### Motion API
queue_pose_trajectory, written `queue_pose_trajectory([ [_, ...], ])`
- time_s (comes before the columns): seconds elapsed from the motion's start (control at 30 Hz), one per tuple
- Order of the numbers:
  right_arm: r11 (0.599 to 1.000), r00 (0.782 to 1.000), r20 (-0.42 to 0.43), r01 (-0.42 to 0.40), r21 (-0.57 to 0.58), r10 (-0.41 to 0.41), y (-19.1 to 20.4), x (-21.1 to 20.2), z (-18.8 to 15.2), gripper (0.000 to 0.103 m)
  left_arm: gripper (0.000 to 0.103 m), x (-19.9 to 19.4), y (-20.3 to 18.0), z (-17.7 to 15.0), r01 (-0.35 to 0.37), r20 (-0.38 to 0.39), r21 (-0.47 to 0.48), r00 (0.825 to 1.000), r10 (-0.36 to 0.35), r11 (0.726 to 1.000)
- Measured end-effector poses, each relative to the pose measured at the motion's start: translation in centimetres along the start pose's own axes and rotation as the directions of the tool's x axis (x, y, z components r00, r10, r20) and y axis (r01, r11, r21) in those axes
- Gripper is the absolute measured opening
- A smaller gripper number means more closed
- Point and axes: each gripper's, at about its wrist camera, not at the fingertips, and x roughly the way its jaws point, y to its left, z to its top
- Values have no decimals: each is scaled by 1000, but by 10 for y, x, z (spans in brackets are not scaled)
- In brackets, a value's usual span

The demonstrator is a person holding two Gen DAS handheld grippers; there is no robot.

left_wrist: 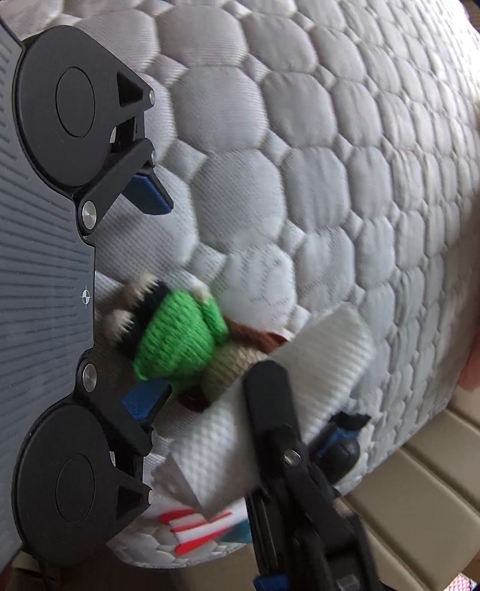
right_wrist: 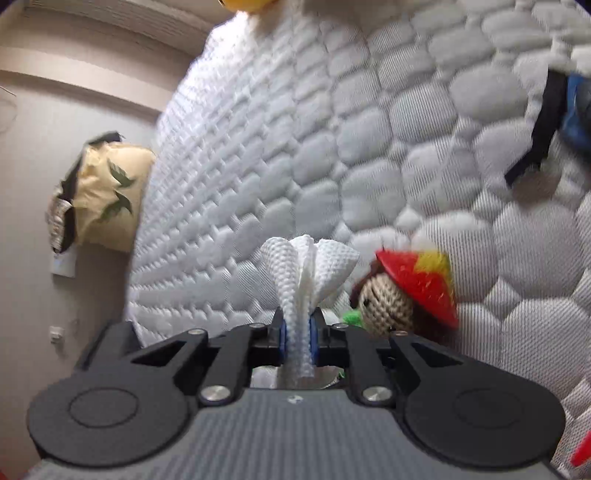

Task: Organize soft objects

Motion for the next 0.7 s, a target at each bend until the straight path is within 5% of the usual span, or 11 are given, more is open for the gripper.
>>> queue_pose_trajectory([
  [0.2,989,992,-68,114,95,-108,-31,7,-20,19,100,5,18,-18,-10,-48,-31,999,9,999],
  [0.43,967,959,-155,249,59,-238,-48,25,-38,19,101,7,12,-15,-49,-88,47,995,53,998],
  [0.6,959,942,-189,261,-106,-277,-16,39,-45,19,101,-12,30,-17,-142,-78,-1,987,141,990],
  [0.7,981,961,-211,157,-113,-179,3,45,-48,19,101,-23,58,-18,-201,-70,-125,979,194,972],
])
